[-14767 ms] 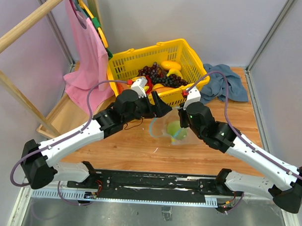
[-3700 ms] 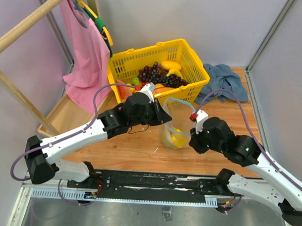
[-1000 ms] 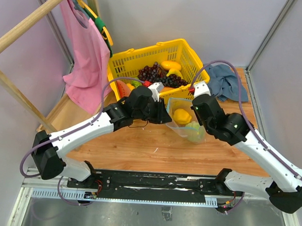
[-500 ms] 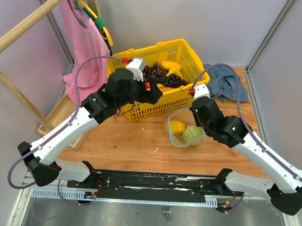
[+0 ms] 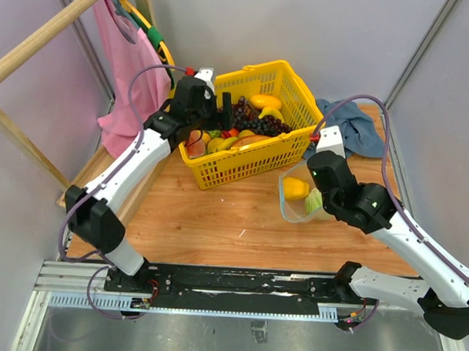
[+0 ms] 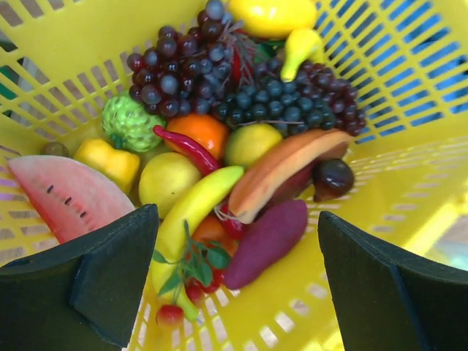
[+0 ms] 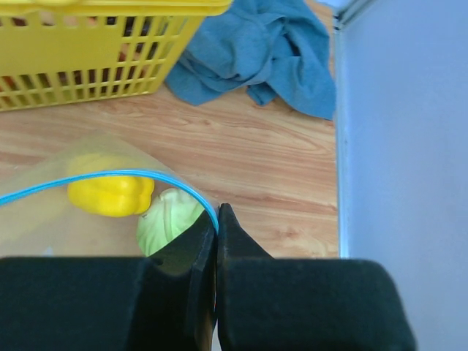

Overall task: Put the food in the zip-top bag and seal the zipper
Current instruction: Pick up the fake fruit from the bin.

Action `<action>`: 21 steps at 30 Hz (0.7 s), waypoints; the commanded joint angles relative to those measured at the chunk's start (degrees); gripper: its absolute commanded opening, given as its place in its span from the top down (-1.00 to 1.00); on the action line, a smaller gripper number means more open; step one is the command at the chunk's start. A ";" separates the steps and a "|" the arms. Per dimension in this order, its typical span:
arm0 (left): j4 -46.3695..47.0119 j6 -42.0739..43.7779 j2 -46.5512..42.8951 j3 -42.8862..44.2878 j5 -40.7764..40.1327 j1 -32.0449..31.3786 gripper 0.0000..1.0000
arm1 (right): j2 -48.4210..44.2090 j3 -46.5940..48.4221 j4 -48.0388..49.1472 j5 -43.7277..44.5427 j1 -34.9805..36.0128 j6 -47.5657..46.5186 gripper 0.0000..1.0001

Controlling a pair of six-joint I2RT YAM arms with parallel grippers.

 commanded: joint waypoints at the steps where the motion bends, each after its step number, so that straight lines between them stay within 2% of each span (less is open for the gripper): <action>1: 1.92 1.46 5.76 3.03 1.52 1.55 -0.87 | 0.55 2.40 -1.54 10.07 -0.50 0.00 0.99; 5: 2.68 1.80 12.24 5.36 2.66 2.47 -0.89 | 2.36 0.39 1.99 3.56 -0.52 -1.09 0.99; 11: 2.24 5.43 19.87 8.93 9.74 4.48 -0.89 | 5.26 -3.04 7.00 -7.66 -0.49 -0.66 0.99; 21: 0.31 11.81 27.79 10.24 16.54 5.09 -0.88 | 5.79 -5.05 9.00 -10.84 -0.48 -0.42 0.99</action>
